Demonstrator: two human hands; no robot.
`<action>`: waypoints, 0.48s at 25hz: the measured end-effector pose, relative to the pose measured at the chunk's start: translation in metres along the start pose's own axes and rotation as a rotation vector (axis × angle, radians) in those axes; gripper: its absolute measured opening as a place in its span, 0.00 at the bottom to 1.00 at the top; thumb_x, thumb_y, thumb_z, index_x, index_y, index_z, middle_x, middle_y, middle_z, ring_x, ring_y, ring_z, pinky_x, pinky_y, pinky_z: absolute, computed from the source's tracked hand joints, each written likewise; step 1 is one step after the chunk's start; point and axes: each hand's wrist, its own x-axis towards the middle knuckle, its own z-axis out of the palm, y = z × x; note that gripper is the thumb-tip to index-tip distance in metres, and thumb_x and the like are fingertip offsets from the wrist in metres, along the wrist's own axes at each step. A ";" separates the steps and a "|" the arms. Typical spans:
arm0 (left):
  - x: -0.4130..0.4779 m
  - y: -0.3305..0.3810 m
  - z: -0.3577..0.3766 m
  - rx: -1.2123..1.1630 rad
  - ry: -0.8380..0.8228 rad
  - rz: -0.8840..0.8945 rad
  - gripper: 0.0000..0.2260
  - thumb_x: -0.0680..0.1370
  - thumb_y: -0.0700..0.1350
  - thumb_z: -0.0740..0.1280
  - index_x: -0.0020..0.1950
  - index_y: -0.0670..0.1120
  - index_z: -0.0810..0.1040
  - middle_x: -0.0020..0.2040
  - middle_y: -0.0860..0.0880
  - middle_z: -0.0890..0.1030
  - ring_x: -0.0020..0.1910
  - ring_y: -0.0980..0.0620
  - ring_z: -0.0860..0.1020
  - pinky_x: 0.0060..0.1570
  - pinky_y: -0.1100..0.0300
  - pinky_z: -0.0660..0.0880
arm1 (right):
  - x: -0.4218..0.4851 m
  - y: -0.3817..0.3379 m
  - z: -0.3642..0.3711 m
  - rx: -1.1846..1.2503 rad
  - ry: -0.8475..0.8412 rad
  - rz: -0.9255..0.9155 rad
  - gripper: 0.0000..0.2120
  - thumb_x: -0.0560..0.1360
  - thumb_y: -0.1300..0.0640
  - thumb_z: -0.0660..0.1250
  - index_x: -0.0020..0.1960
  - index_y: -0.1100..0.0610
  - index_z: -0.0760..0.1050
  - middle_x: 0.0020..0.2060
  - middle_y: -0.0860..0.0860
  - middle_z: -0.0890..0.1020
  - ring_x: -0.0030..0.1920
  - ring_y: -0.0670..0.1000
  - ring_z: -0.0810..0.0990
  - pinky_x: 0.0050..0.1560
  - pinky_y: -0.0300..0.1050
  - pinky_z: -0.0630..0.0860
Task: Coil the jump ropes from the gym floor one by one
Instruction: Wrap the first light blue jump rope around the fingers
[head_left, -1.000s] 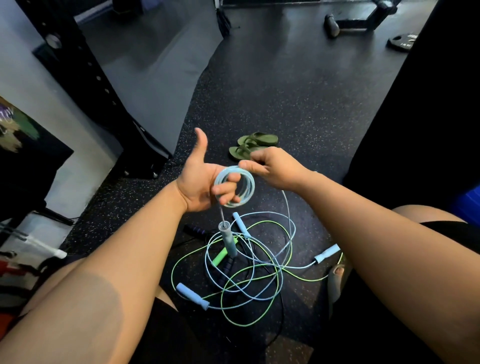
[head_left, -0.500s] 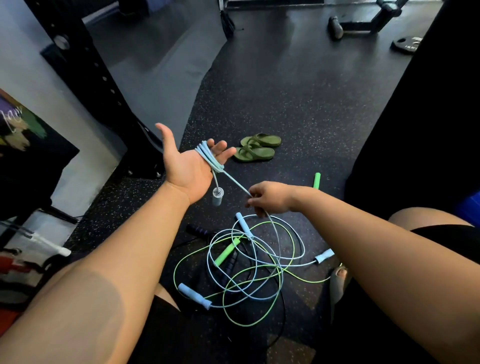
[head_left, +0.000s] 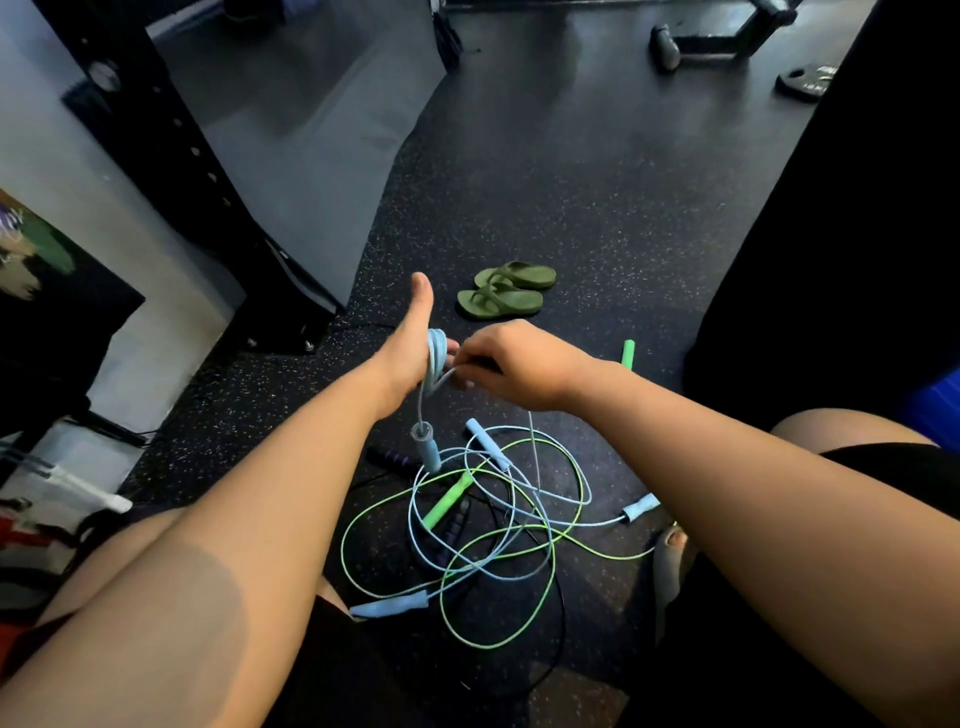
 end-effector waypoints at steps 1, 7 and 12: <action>-0.003 0.000 0.001 0.052 -0.067 -0.007 0.61 0.63 0.84 0.38 0.60 0.33 0.80 0.50 0.34 0.84 0.53 0.39 0.83 0.68 0.47 0.71 | 0.000 0.001 -0.002 0.028 0.012 -0.005 0.07 0.77 0.55 0.67 0.45 0.56 0.81 0.37 0.46 0.81 0.37 0.48 0.78 0.41 0.45 0.73; -0.021 0.008 0.008 0.113 -0.285 -0.030 0.46 0.69 0.78 0.31 0.29 0.40 0.70 0.26 0.42 0.73 0.29 0.42 0.77 0.36 0.57 0.76 | -0.001 0.001 -0.006 0.070 0.098 -0.035 0.11 0.75 0.51 0.73 0.48 0.56 0.75 0.34 0.45 0.76 0.34 0.49 0.75 0.36 0.44 0.71; -0.026 0.011 0.004 -0.088 -0.464 -0.098 0.44 0.64 0.81 0.32 0.33 0.44 0.67 0.20 0.48 0.62 0.21 0.48 0.65 0.43 0.52 0.74 | -0.002 0.006 -0.007 0.140 0.084 0.037 0.14 0.76 0.46 0.71 0.47 0.57 0.74 0.31 0.45 0.76 0.31 0.45 0.74 0.34 0.40 0.69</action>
